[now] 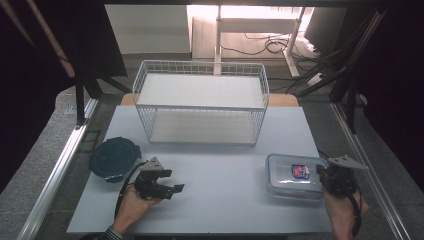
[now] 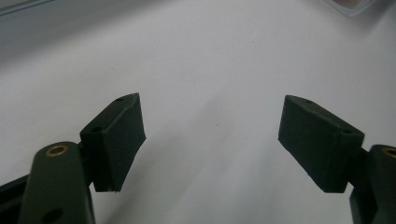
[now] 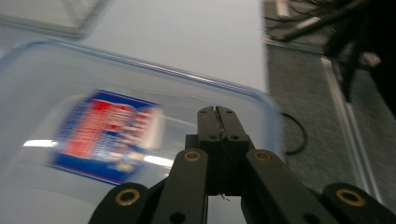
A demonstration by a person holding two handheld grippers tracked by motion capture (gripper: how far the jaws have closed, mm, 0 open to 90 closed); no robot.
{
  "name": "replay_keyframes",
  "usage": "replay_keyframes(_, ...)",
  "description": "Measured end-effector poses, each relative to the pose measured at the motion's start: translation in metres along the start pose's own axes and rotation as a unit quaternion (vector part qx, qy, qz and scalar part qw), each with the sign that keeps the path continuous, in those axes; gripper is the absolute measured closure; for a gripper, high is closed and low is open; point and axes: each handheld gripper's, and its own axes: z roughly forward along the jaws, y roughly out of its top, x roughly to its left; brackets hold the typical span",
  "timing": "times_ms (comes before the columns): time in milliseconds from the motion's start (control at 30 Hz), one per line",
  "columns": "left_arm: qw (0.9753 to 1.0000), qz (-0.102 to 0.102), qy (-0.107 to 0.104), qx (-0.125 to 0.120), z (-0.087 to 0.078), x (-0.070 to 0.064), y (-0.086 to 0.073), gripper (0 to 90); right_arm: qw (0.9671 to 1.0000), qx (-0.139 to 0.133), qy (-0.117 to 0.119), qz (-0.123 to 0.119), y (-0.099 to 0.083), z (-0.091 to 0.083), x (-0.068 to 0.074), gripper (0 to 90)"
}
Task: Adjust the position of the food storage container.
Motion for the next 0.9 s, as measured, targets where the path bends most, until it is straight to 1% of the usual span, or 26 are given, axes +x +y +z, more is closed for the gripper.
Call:
replay_keyframes(33, 1.0, 0.0, -0.001, 0.001, 0.0, 0.0, 0.0, 22.0, 0.9996, 0.004, -0.022, 0.017, -0.004, -0.002, -0.013, 89.6)
replay_keyframes(100, 1.0, -0.003, -0.002, 0.001, 0.0, 0.001, 0.0, 22.1, 0.9987, 0.005, -0.04, 0.03, -0.008, -0.005, -0.023, 89.5)
replay_keyframes(133, 1.0, -0.004, -0.002, 0.001, 0.001, 0.001, 0.0, 22.1, 0.9984, 0.009, -0.045, 0.034, -0.009, -0.005, -0.027, 89.5)
replay_keyframes(200, 1.0, -0.005, -0.001, 0.002, 0.001, 0.001, 0.0, 22.4, 0.9973, 0.024, -0.054, 0.043, -0.013, -0.004, -0.035, 89.4)
replay_keyframes(233, 1.0, -0.005, -0.002, 0.002, 0.001, 0.001, 0.0, 22.6, 0.9971, 0.031, -0.053, 0.046, -0.015, -0.002, -0.037, 89.4)
replay_keyframes(300, 1.0, -0.006, -0.001, 0.003, 0.001, 0.001, 0.0, 23.4, 0.9971, 0.042, -0.034, 0.053, -0.018, 0.003, -0.04, 89.8)
replay_keyframes(333, 1.0, -0.006, 0.0, 0.004, 0.001, 0.001, 0.0, 23.9, 0.9973, 0.038, -0.032, 0.055, -0.019, 0.005, -0.04, 89.8)
replay_keyframes(433, 1.0, -0.007, 0.002, 0.003, 0.001, 0.001, 0.001, 25.8, 0.9976, 0.041, -0.034, 0.043, -0.016, 0.004, -0.037, 89.8)
replay_keyframes(467, 1.0, -0.008, 0.004, 0.003, 0.002, 0.001, 0.001, 26.9, 0.9978, 0.04, -0.03, 0.043, -0.016, 0.005, -0.036, 89.9)
replay_keyframes(567, 0.9999, -0.009, 0.012, 0.006, 0.002, 0.001, 0.003, 30.6, 0.9983, 0.038, -0.002, 0.044, -0.014, 0.009, -0.031, 89.9)
replay_keyframes(633, 0.9998, -0.009, 0.016, 0.008, 0.002, 0.001, 0.003, 33.7, 0.9985, 0.038, 0.008, 0.037, -0.011, 0.012, -0.024, 89.9)
replay_keyframes(667, 0.9996, -0.009, 0.024, 0.012, 0.002, 0.001, 0.003, 36.4, 0.9986, 0.038, 0.014, 0.034, -0.009, 0.014, -0.02, 89.9)
replay_keyframes(733, 0.9994, -0.014, 0.029, 0.013, 0.001, 0.002, 0.003, 39.8, 0.9986, 0.037, 0.024, 0.029, -0.007, 0.017, -0.014, 89.9)
replay_keyframes(900, 0.9992, -0.028, 0.026, 0.01, -0.001, 0.005, 0.004, 51.4, 0.9976, 0.035, 0.058, 0.017, 0.0, 0.025, 0.005, 89.9)
